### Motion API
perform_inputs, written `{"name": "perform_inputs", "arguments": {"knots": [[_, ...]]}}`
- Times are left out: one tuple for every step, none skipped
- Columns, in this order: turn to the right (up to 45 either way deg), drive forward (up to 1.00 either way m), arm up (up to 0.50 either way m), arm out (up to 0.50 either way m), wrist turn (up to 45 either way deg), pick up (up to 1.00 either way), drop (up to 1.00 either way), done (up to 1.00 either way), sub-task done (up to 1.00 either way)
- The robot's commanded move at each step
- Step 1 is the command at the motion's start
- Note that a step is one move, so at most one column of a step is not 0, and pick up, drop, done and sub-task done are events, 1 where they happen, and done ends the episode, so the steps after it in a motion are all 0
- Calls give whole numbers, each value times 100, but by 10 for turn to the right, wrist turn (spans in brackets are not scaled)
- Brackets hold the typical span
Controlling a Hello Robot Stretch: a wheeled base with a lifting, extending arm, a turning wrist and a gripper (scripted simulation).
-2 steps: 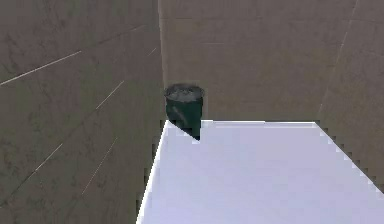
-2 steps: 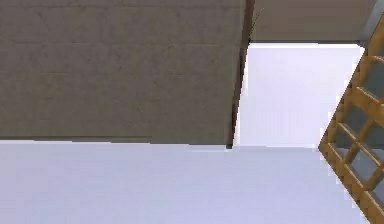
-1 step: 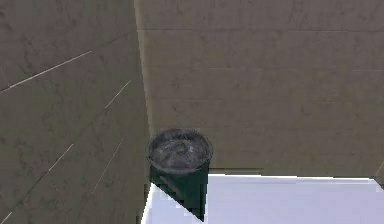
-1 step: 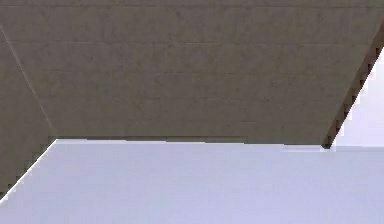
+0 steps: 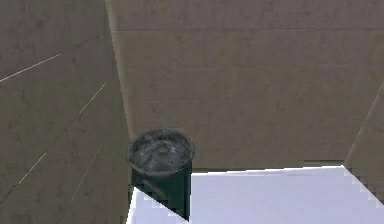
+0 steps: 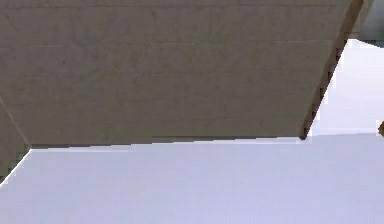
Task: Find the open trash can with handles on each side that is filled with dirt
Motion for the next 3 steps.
{"name": "perform_inputs", "arguments": {"knots": [[0,10,0,0,0,0,0,0,0],[-120,0,0,0,0,0,0,0,0],[0,0,0,0,0,0,0,100,0]]}}
